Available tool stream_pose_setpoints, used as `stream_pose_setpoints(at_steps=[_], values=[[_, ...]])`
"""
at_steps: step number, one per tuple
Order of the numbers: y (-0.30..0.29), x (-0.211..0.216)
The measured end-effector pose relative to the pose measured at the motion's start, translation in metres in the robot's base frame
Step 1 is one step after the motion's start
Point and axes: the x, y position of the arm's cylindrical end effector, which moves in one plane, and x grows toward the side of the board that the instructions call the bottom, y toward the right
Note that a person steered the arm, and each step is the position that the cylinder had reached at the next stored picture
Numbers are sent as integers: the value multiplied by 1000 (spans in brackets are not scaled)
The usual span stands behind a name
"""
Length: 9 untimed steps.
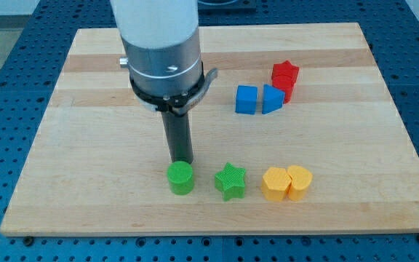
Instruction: Move the green circle into the green star
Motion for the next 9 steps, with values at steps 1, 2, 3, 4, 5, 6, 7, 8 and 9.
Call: stream_pose_setpoints(at_steps=[1, 2, 3, 4, 5, 6, 7, 8, 9], values=[[-28, 0], [-68, 6], [-42, 14], [-31, 20], [-24, 32], [-11, 37], [-9, 37], [-38, 50], [-21, 79]])
